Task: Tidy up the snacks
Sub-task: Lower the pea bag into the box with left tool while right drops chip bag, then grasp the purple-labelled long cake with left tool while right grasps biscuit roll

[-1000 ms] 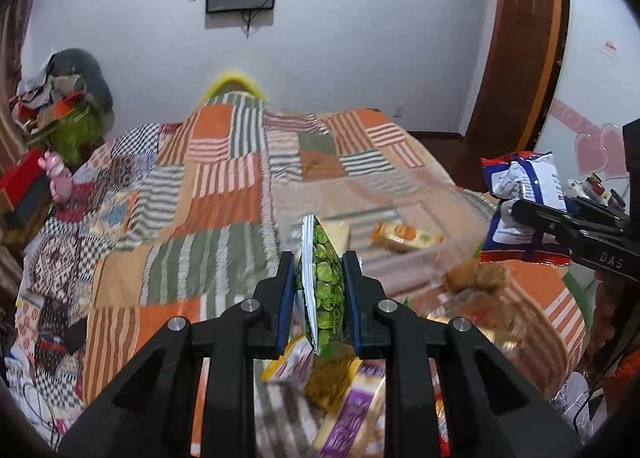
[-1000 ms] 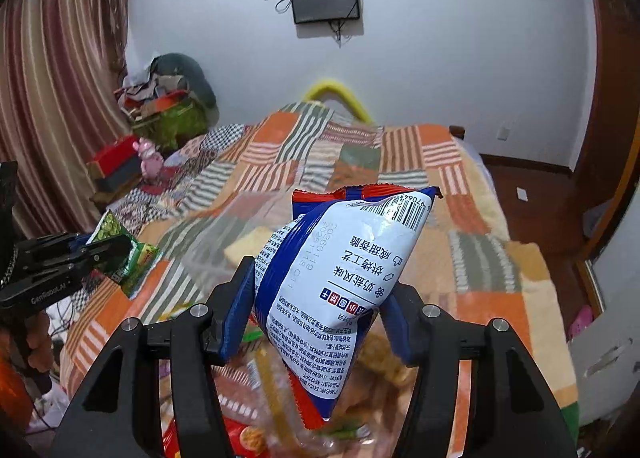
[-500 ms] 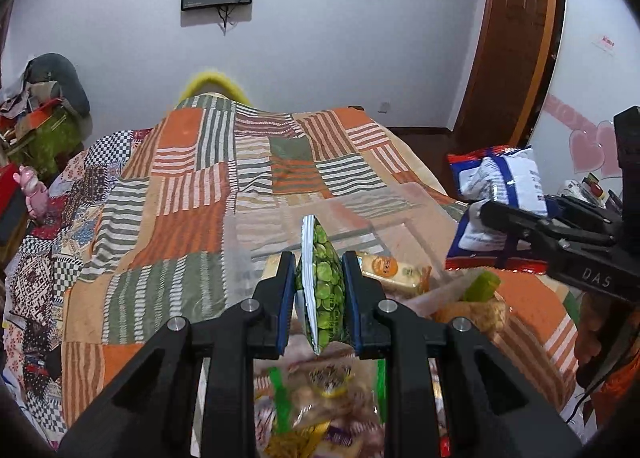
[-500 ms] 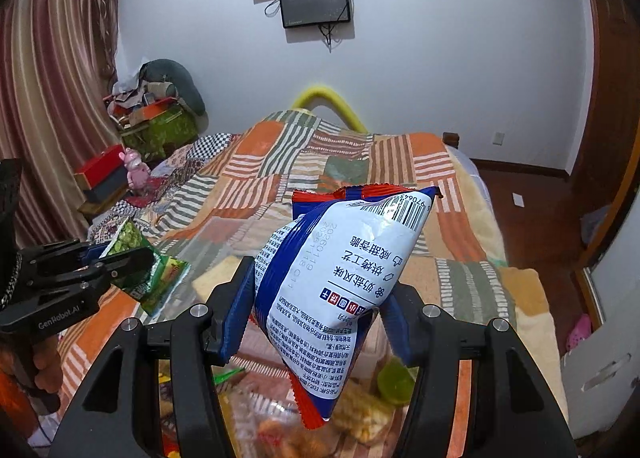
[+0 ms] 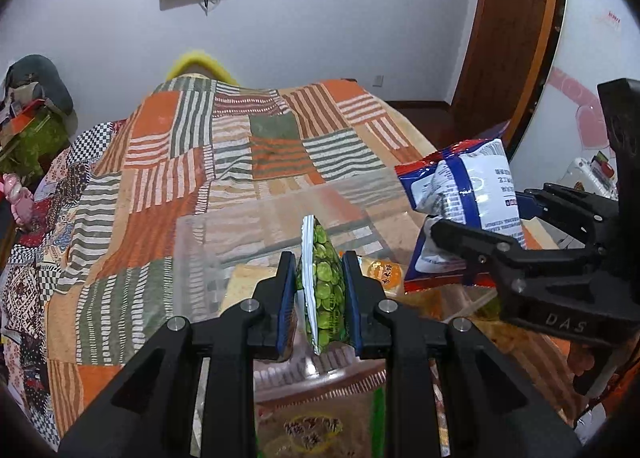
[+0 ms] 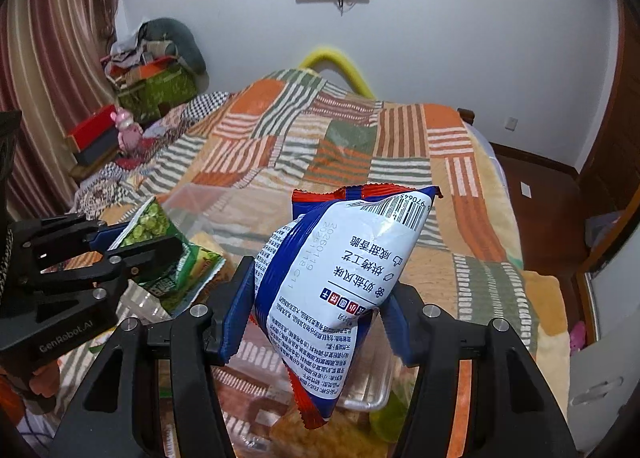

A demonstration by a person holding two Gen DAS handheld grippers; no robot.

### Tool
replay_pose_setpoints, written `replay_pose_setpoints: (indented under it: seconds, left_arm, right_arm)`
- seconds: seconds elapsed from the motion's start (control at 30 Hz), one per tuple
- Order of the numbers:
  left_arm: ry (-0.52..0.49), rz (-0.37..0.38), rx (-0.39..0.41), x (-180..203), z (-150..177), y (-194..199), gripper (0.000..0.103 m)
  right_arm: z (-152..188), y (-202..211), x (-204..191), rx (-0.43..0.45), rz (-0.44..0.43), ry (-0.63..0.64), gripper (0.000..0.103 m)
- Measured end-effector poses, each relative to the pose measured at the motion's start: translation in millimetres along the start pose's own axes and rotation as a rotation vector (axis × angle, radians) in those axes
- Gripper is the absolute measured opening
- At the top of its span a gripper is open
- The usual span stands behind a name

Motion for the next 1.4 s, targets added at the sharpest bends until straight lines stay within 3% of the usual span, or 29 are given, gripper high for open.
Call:
replay_pose_setpoints:
  seconds: [0.33,0.47,0.9,1.17,1.4]
  left_arm:
    - [-0.027,-0.007,-0.082,9,10,-27,0.023]
    - [-0.022,-0.019,-0.086,8,11,-24,0.033]
    - [-0.02,-0.056,0.027,-6,11,50,0.061]
    - [-0.016,-0.095,0.041,-24,37,89,0.067]
    - [-0.004,-0.114,-0.005,-37,82,108,0.068]
  right_arm:
    - [7,-13,4,-0.058,-0.037,0.002,0.057]
    - [9,-8,4,-0.059,-0.035,0.007,0.057]
    - [11,42,7,0.028,-0.009,-0.006,0.062]
    - [25,82,-7,0.078,0.013,-0.007,0.063]
    - [50,99,-23,0.089,-0.045,-0.063,0.063]
Point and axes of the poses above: each gripper's, at about its wrist camera, not at the fingertips, and y roughly against the way its jaws point, x to its right, z to its underside, the point moved 3 cm from there along -y, roughly the way its jaws point, and after that the axes turned 10 degrees about y, right-handed, at the moved point
